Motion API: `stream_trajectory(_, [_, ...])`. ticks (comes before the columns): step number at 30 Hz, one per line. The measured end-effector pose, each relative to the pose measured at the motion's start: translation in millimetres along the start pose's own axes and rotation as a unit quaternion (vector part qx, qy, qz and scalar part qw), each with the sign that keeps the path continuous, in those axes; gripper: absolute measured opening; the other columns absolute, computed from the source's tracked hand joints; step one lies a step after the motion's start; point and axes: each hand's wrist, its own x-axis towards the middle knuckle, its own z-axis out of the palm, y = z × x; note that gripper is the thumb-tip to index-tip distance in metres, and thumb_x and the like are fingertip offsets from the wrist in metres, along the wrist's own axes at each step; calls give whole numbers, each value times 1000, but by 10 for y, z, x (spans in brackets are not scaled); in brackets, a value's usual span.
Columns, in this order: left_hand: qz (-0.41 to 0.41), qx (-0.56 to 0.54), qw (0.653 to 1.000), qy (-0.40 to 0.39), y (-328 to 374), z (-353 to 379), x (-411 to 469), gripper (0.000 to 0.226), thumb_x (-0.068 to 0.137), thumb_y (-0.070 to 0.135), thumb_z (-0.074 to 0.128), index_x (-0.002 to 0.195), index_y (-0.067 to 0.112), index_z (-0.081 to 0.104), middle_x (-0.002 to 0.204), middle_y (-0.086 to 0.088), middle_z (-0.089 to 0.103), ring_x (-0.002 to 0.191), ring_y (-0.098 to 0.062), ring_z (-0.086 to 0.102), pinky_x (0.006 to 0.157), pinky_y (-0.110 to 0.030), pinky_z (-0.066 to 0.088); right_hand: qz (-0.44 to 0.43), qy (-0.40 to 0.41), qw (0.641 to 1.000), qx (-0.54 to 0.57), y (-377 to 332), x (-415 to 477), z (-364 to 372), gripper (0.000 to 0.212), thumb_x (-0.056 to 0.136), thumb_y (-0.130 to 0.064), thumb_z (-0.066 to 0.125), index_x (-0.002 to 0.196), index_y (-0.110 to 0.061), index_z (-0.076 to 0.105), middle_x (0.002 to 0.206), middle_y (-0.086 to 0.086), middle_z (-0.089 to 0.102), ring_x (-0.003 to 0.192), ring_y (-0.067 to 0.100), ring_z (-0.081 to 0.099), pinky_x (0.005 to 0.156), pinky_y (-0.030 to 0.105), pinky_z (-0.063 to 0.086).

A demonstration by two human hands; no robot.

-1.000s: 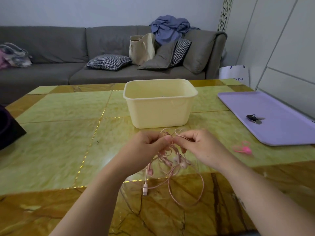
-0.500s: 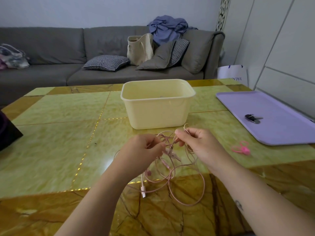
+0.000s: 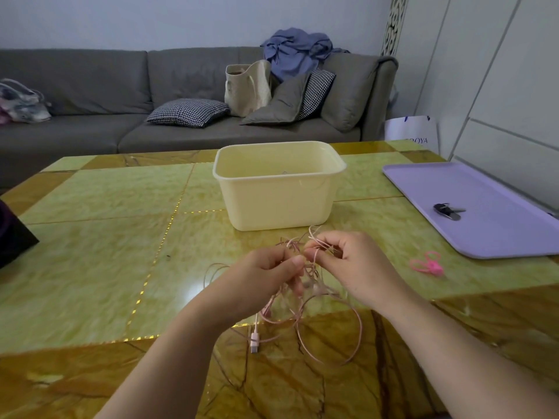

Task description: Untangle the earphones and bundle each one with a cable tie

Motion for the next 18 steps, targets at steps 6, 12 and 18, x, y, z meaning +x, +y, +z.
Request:
stream_trajectory(6, [-17,-19,1000,-11,-29,-32,25,29,97,34,47,75,22,61,49,13,42,49,-6,33,54,-23,29,17,96,990,98,-23,26,-35,22,91,-25,60,72,-18,68,48,-14,57,44,5,47,48,13,35])
stream_trajectory(12, [-27,35,998,37,-26,25,23,35,95,40,48,72,18,62,48,11,41,50,-12,32,49,-19,29,72,71,956,277,4,54,-37,19,91,-26,58,80,-17,71,70,5,66,49,14,27,49,24,24])
stream_trajectory(18, [-10,-7,994,108,-47,37,60,31,91,44,52,79,21,69,53,6,44,49,-8,36,55,-25,33,105,-54,906,406,-31,59,-49,33,78,-38,55,83,-9,69,83,10,71,39,5,27,55,30,19])
